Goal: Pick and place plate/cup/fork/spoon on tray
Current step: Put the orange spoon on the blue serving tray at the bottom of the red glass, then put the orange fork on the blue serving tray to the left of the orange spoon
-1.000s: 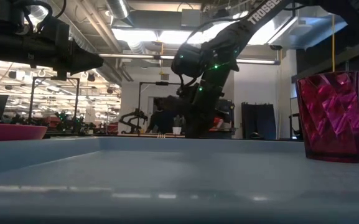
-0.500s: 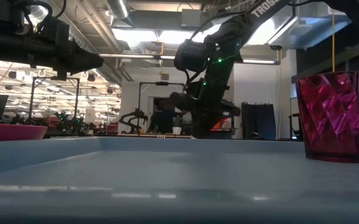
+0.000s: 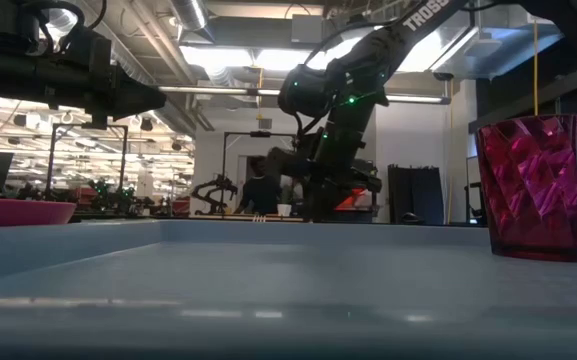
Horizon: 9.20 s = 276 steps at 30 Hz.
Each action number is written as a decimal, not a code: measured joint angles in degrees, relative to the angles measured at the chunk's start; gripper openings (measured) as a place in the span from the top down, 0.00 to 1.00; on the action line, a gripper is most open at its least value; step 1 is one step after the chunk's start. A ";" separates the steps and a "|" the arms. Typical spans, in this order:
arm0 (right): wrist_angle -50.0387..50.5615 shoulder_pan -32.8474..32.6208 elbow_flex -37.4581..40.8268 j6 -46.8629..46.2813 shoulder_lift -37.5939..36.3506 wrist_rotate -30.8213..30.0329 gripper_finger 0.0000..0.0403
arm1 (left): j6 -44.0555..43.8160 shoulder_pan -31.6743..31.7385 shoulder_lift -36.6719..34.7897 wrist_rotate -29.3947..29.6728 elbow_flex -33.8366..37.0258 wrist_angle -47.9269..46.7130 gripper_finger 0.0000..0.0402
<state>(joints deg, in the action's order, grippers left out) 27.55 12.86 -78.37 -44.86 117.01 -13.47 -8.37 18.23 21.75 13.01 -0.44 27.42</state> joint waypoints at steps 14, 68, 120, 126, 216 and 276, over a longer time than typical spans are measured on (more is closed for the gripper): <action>-0.24 0.02 -0.04 0.67 2.47 0.85 0.81 | 0.01 0.00 -0.01 0.00 0.02 0.00 0.82; 42.25 -15.40 -27.12 -3.81 2.62 -5.93 0.98 | -0.22 0.00 0.01 -0.01 0.00 -0.04 0.82; 43.74 -55.47 -25.38 -88.63 3.70 7.54 0.98 | 4.45 -0.01 -0.04 -0.62 0.00 1.81 0.82; 44.20 -55.91 -25.31 -88.83 7.28 9.00 0.98 | 4.45 0.01 -0.04 -0.62 0.00 3.05 0.82; 32.05 -8.90 -42.65 -18.01 15.87 -11.41 0.89 | 4.03 -0.01 0.01 -0.65 0.01 9.22 0.82; 14.73 -5.42 -39.34 -10.21 20.66 -4.47 0.87 | 4.06 0.01 0.01 -8.19 0.01 7.33 0.82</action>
<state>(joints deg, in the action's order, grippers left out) 42.28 7.44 -117.71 -55.07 137.67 -17.94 -4.32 18.24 21.76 4.81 -0.43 34.75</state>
